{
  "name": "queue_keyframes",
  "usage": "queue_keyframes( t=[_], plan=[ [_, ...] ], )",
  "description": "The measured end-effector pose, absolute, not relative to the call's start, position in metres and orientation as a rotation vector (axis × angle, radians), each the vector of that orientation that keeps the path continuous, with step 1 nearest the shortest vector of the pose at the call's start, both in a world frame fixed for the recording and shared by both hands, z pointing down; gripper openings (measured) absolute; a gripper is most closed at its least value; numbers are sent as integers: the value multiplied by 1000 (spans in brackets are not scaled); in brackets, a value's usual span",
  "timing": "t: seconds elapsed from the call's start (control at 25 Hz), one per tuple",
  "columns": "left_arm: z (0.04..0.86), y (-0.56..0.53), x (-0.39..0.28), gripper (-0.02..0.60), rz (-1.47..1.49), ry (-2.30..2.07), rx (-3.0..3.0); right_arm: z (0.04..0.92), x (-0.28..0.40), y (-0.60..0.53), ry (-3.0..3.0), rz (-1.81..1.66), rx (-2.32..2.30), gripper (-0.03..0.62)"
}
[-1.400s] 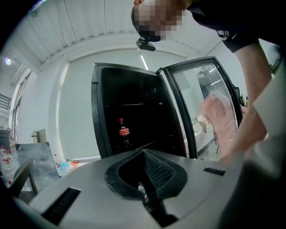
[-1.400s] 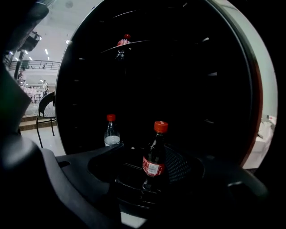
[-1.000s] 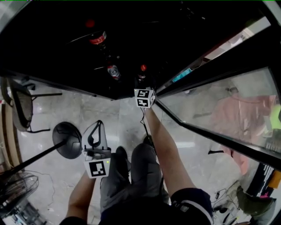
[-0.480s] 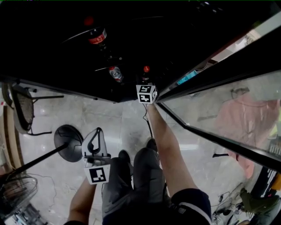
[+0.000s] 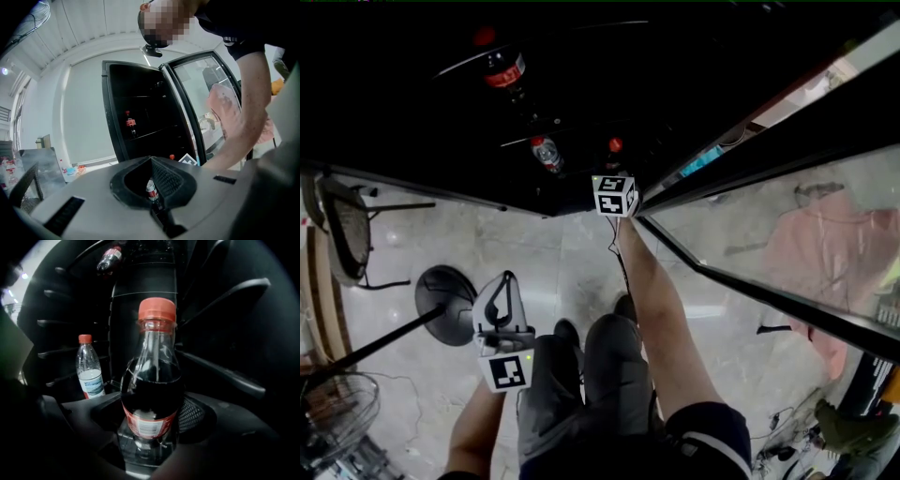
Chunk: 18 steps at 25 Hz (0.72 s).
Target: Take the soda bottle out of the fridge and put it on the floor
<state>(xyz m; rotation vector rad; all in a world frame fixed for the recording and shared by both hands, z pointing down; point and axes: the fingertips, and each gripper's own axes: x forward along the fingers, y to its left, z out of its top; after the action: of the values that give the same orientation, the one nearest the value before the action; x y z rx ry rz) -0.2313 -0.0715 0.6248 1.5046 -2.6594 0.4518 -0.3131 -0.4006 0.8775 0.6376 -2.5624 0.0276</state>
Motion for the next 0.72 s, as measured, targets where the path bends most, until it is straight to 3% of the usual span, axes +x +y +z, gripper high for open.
queue_keyframes(
  t=[0.72],
  plan=[
    [659, -63, -245, 23, 475, -2723, 1527, 859, -222, -309, -2736, 84, 357, 319]
  ],
)
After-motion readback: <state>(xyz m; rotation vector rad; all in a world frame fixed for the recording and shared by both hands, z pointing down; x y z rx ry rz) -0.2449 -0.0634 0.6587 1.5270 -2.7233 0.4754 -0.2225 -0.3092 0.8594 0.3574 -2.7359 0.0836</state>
